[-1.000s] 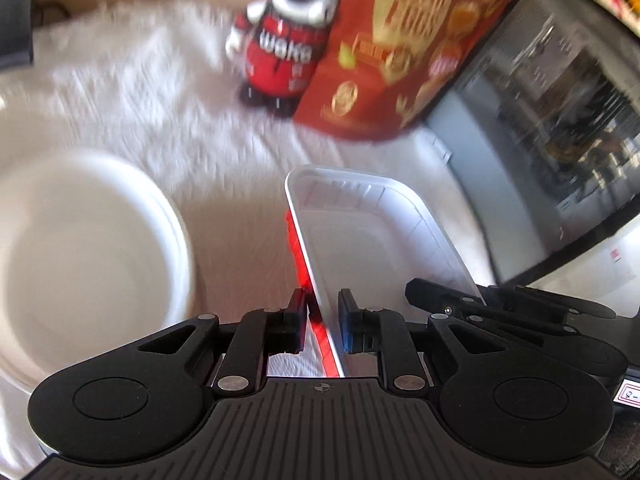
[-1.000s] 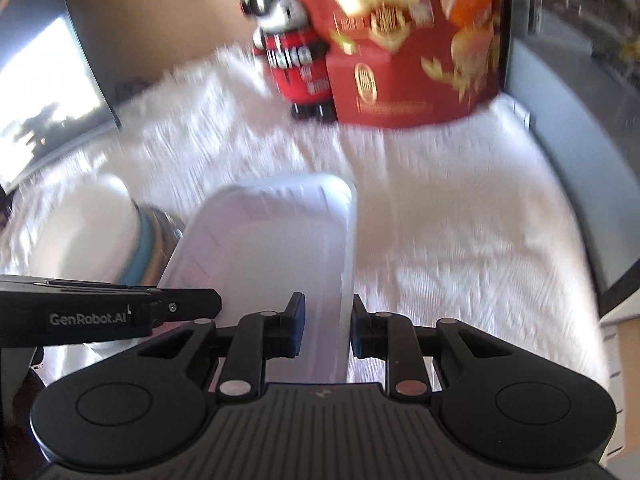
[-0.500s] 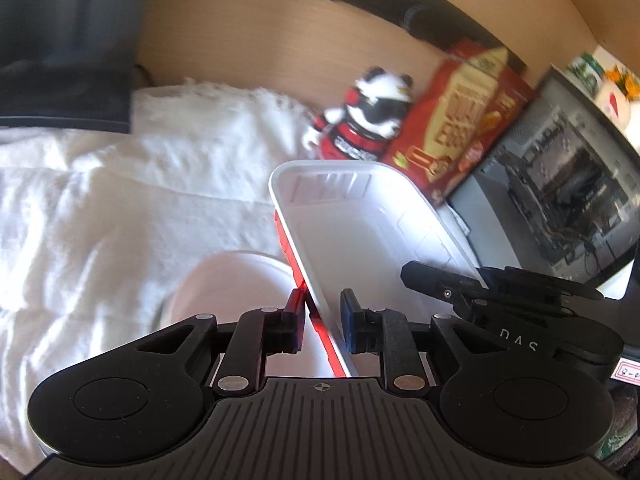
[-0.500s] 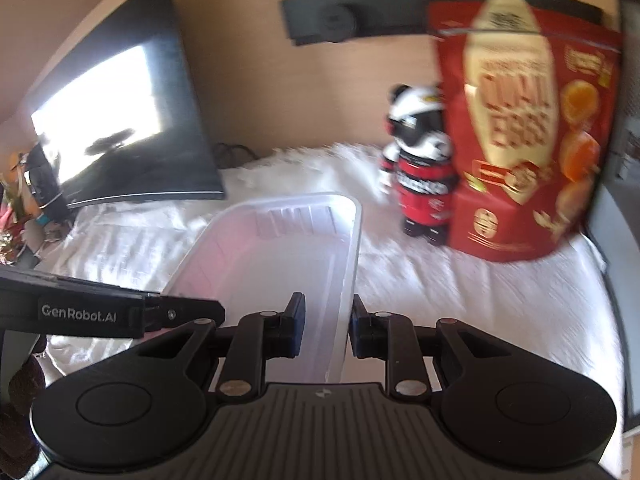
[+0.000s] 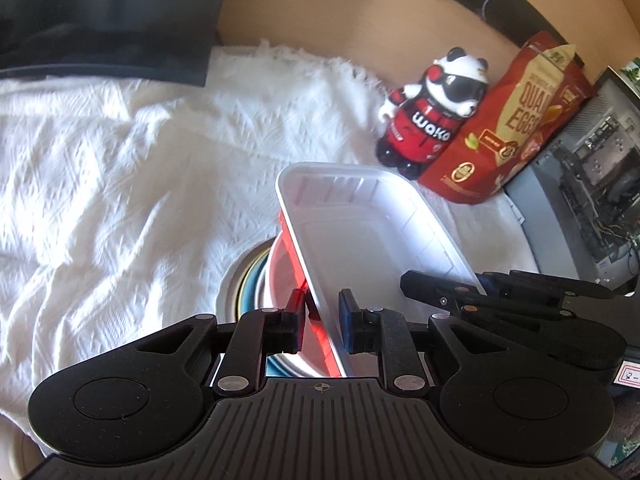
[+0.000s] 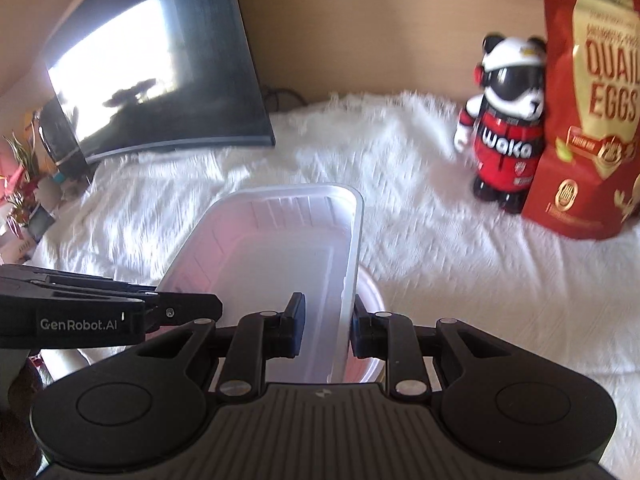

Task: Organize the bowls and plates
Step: 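Carry the white tray over the bowl stack with both grippers, then lower the white tray onto the white bowl with both grippers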

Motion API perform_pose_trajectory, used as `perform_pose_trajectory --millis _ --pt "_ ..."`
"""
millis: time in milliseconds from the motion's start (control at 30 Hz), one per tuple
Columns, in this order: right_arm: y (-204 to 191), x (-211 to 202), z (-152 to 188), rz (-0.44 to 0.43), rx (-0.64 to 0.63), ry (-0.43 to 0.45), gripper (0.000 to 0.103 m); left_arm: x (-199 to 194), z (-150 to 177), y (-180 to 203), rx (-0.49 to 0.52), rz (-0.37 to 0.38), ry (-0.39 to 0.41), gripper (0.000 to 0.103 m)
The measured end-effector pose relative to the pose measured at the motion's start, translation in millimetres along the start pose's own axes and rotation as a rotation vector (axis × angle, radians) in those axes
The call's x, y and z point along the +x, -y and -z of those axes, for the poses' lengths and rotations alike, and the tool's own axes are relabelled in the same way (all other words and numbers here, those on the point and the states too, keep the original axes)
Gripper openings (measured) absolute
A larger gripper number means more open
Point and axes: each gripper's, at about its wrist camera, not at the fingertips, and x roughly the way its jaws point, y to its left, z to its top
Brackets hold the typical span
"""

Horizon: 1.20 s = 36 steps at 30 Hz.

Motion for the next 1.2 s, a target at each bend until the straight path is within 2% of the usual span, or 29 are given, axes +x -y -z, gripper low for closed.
perform_pose_trajectory --millis 233,467,667,1200 --pt "-9 16 1 0.016 0.006 -0.041 0.023 7 1 -21 -0.037 0.025 -0.017 0.018" --pt "-16 20 -4 0.057 0.001 -0.032 0.023 14 -7 -34 -0.105 0.082 -0.006 0.018" --pt "-8 14 -2 0.081 0.012 -0.033 0.023 20 -9 -21 -0.062 0.084 -0.027 0.018" --pt "-5 13 6 0.052 0.019 -0.063 0.023 17 -12 -29 -0.118 0.082 -0.005 0.018"
